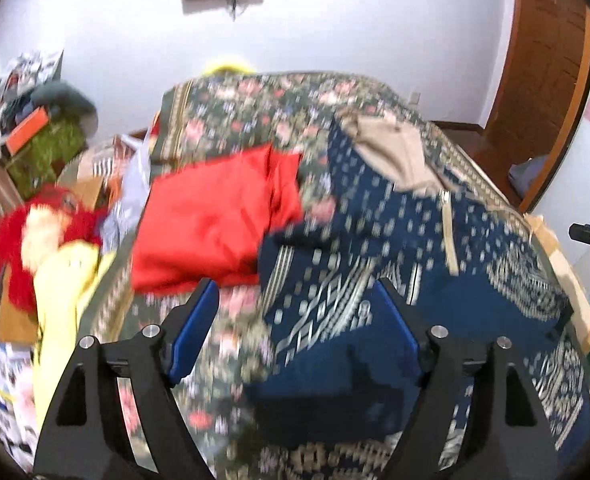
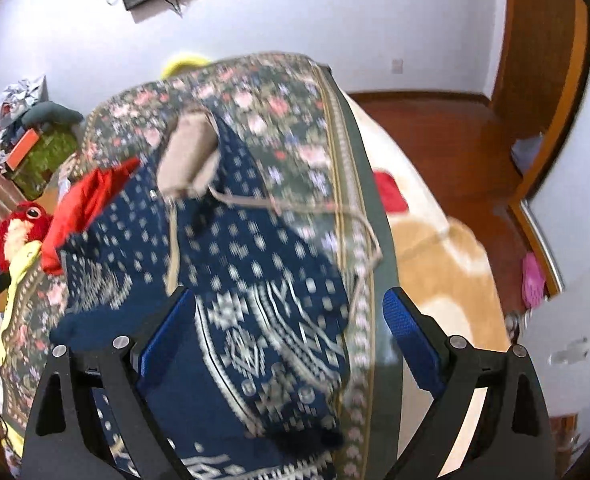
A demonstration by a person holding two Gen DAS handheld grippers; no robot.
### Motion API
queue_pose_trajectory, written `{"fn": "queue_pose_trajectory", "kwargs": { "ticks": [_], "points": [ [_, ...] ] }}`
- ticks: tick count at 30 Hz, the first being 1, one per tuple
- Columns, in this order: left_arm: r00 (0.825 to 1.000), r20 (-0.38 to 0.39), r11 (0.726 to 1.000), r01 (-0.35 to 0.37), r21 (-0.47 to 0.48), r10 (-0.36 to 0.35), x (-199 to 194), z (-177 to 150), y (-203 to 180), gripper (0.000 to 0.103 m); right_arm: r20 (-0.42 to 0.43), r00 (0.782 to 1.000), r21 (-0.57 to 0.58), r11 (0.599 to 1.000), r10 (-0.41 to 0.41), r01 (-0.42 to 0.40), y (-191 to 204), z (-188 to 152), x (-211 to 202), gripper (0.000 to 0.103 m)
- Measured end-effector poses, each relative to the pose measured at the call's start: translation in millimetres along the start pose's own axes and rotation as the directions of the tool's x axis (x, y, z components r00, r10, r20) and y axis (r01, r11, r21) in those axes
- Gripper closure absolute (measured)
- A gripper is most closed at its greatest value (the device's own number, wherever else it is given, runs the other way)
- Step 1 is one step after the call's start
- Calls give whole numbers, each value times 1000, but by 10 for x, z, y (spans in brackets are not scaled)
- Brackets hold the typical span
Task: Fold large clothes
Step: 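Release the sleeve and raise both tools above the jacket, then grasp the hood edges with both tools and lift the hood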
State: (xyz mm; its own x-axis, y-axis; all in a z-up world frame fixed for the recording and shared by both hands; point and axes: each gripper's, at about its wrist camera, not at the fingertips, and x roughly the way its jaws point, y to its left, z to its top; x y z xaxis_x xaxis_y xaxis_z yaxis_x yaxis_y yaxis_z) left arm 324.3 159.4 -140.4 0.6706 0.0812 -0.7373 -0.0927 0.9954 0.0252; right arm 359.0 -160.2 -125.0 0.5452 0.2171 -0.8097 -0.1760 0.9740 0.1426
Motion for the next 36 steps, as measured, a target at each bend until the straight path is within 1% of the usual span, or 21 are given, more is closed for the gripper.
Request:
{"fn": "queue_pose_trajectory", "kwargs": {
  "ticks": [6,8,10,13,15,17,21,24,25,28,29,30,31,33,34,35,36],
  "points": [
    [999,31,998,40,58,-42,259,485,-324,24,60,998,-74,997,19,-14,184,315,59,9],
    [998,27,997,47,61,-49,374,621,-419,24,74,997,-103,995,20,-12,275,429,139,9],
    [997,29,996,73,58,-74,494,755,-507,23,80,997,-120,993,15,-5,340,521,231,9],
    [994,17,993,111,41,-112,727,933,-608,20,71,997,-119,993,32,-23,431,668,435,9],
    [994,-5,994,109,24,-109,945,1036,-661,20,50,997,-105,993,52,-47,479,754,599,9],
    [992,-47,993,118,-5,-118,1199,1129,-689,20,23,997,-90,994,67,-64,521,838,811,9],
    [984,-126,990,113,-89,-123,1725,1285,-698,20,-48,997,-58,997,54,-56,556,960,1270,9],
    [971,-178,978,133,-157,-161,2042,1307,-668,20,-122,992,-1,1000,22,-23,497,1003,1658,11],
    [967,-200,976,124,-179,-160,2174,1311,-645,20,-141,990,10,1000,18,-17,472,1008,1742,11],
    [960,-241,972,93,-215,-145,2420,1285,-590,20,-158,987,22,1000,-11,15,427,1017,1922,14],
    [954,-260,968,87,-234,-148,2507,1259,-567,20,-162,987,18,1000,-20,23,418,1022,1984,15],
    [947,-276,962,92,-258,-165,2587,1224,-547,20,-169,985,19,1000,-17,20,408,1028,2040,16],
    [940,-289,956,102,-276,-184,2639,1198,-532,20,-180,983,23,1000,-13,18,399,1040,2099,21],
    [924,-304,940,134,-313,-233,2737,1124,-510,23,-187,982,51,999,14,-5,366,1045,2170,27],
    [921,-296,932,151,-329,-253,2760,1086,-496,25,-178,984,71,997,31,-18,357,1062,2181,33],
    [920,-286,925,166,-341,-270,2764,1063,-485,30,-170,984,86,996,53,-38,345,1068,2167,39],
    [919,-271,917,182,-355,-287,2760,1038,-467,33,-167,984,89,995,68,-54,360,1084,2162,53]
  ]
}}
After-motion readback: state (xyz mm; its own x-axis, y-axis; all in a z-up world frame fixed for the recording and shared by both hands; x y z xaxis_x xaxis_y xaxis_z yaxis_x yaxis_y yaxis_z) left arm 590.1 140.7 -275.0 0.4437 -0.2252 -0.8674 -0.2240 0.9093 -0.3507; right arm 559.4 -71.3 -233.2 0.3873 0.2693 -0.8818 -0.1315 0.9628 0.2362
